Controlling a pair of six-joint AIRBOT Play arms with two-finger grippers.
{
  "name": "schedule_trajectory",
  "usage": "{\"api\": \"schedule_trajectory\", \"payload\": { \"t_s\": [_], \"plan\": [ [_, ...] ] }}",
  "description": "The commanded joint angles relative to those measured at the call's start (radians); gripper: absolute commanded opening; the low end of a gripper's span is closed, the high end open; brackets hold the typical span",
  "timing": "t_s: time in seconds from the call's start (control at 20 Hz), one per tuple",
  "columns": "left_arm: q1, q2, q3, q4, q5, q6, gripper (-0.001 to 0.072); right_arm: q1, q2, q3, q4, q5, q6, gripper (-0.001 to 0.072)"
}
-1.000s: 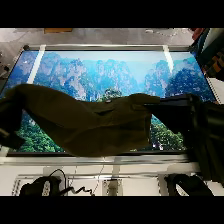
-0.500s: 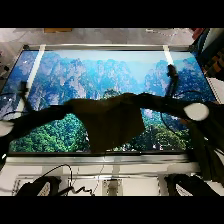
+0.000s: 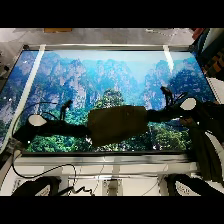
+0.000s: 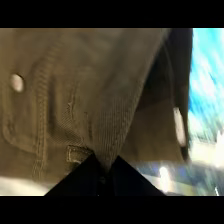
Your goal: Fold the clothes and pants, and hang the long-sleeved shirts on hangers.
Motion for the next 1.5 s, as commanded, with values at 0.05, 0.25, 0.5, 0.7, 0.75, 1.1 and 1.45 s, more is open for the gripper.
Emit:
{"api": "schedule_trajectory", "payload": {
  "t_s": [0.05,0.25,0.5,0.7,0.75,1.1,1.45],
  "plan": [
    [-0.155,-0.012,-0.05,0.093,-0.024,-0.125,0.0045,-0.029,-0.023,-0.009,-0.099,0.246,-0.024,0.0036],
    [-0.204,-0.012,-0.077,0.115,0.058,-0.124,0.0092,-0.029,-0.031,-0.008,-0.103,0.255,-0.032,0.0123],
    [-0.204,-0.012,-0.076,0.115,0.177,-0.124,0.0699,-0.03,-0.031,-0.008,-0.163,0.102,-0.043,0.0623],
    [-0.204,-0.012,-0.075,0.115,0.195,-0.124,0.0698,-0.044,-0.095,0.005,-0.159,-0.011,0.029,0.0624],
    [-0.204,-0.012,-0.075,0.115,0.195,-0.124,0.0698,-0.064,-0.14,0.021,-0.143,0.001,0.029,0.0623],
    [-0.204,-0.012,-0.075,0.115,0.203,-0.124,0.0697,-0.248,-0.409,0.109,0.168,0.216,-0.209,0.0623],
    [-0.204,-0.012,-0.075,0.116,0.271,-0.124,0.0697,-0.143,-0.544,0.109,0.302,0.15,-0.353,0.0622]
  ]
}}
